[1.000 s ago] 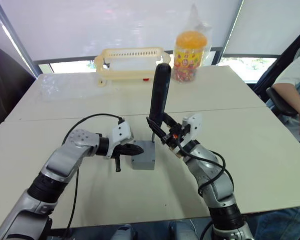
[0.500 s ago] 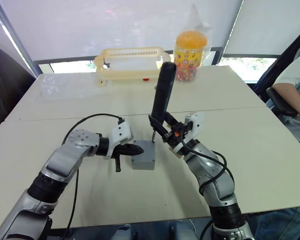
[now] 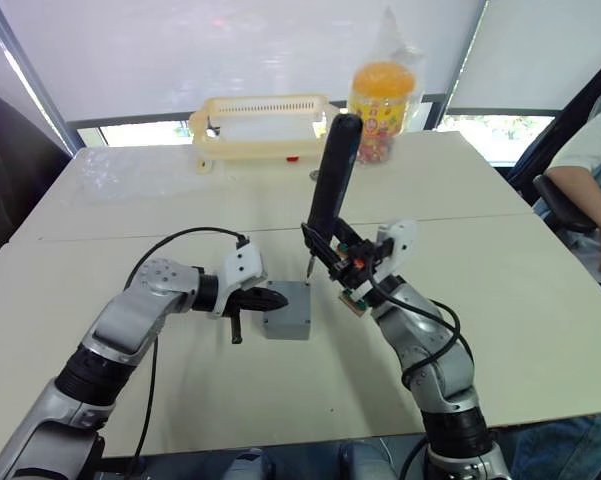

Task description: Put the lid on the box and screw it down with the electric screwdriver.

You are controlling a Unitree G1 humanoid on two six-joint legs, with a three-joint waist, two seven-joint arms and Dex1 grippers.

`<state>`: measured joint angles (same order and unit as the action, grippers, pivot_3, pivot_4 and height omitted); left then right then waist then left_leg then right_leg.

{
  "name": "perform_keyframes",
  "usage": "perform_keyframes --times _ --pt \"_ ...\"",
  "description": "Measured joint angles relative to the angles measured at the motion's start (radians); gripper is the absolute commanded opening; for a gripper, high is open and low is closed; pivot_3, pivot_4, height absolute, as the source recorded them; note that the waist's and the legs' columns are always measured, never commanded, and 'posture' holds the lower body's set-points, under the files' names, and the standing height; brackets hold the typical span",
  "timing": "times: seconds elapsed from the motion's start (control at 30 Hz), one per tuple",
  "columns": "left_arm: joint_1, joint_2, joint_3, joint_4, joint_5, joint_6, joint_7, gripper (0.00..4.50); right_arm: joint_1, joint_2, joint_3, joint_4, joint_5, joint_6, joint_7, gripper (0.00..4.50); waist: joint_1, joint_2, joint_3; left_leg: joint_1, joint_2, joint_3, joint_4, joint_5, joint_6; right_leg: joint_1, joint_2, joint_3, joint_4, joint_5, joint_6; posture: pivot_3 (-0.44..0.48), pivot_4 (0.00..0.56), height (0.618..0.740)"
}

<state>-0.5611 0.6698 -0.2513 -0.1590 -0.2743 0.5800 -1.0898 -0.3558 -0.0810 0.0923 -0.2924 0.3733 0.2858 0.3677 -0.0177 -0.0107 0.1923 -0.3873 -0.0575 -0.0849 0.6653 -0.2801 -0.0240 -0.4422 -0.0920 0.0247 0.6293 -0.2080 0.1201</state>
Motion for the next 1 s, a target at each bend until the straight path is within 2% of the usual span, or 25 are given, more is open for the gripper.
perform_keyframes --times 1.0 --pt "0.000 0.000 0.000 0.000 0.000 0.000 0.000 0.00 0.029 -0.006 0.020 0.002 -0.037 0.000 0.014 1.77 0.000 0.000 0.000 0.000 0.000 0.000 0.000 0.000 0.000 0.000 0.000 0.000 0.000 0.000 0.000 0.000 0.150 0.740"
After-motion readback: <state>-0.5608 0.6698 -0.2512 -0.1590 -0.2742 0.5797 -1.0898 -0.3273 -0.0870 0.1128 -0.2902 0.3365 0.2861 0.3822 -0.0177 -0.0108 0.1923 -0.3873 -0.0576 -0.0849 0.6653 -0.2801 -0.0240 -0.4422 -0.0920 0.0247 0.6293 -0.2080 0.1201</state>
